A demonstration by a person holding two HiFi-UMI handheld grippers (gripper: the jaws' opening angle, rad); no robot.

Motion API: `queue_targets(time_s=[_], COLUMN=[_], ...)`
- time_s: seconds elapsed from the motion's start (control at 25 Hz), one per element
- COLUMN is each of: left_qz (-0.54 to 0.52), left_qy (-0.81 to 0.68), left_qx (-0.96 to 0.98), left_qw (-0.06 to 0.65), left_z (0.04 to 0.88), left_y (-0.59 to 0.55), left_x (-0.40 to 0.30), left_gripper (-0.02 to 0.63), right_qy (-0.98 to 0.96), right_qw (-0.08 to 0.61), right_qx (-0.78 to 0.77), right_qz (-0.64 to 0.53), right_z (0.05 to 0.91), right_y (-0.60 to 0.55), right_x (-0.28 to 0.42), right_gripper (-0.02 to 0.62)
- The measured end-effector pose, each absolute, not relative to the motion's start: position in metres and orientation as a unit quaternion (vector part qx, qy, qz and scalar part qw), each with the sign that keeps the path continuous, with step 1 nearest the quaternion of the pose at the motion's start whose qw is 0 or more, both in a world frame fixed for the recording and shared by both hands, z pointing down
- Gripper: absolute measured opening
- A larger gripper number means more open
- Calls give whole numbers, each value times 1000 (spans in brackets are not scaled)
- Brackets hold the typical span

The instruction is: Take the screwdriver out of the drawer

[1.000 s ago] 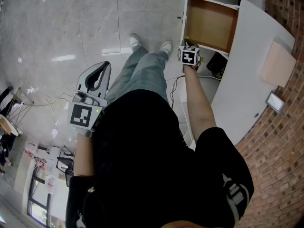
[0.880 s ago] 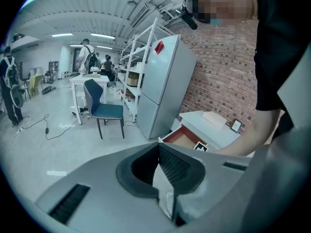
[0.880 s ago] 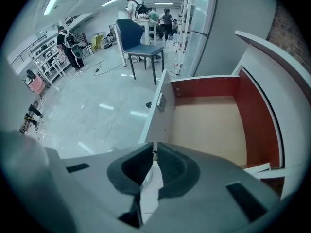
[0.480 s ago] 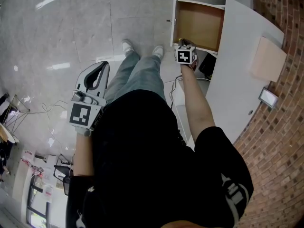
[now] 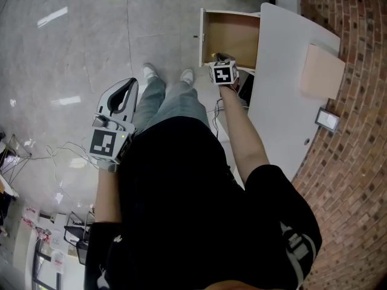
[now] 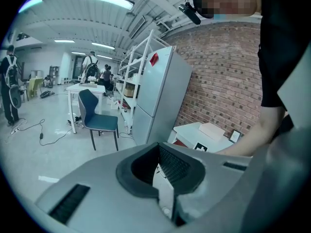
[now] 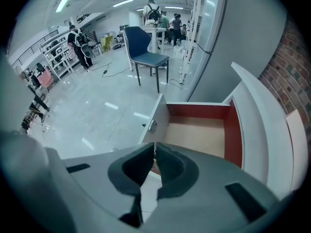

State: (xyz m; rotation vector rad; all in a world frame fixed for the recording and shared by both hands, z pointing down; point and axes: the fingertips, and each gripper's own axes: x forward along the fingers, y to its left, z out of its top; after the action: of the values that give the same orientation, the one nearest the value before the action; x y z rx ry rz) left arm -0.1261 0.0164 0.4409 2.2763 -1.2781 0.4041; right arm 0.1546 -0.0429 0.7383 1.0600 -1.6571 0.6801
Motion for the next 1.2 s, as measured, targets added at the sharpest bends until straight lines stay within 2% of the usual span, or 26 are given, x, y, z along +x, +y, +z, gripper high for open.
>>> queue_targets(time_s=[0.4, 1.2], left_qz=[114, 81], left_qy=[-477, -471], left_qx=[845, 864], left_qw=[213, 161], left_z=[414, 363], left_y=[0, -30], left_x=[-107, -76], left_gripper=[3, 3], right_qy=[-727, -819], right_qw=[465, 294], right_qx=[439, 471], right_qz=[249, 149], right_z=[659, 454], right_y=[-67, -99], right_x=[143, 129], right_gripper=[25, 23])
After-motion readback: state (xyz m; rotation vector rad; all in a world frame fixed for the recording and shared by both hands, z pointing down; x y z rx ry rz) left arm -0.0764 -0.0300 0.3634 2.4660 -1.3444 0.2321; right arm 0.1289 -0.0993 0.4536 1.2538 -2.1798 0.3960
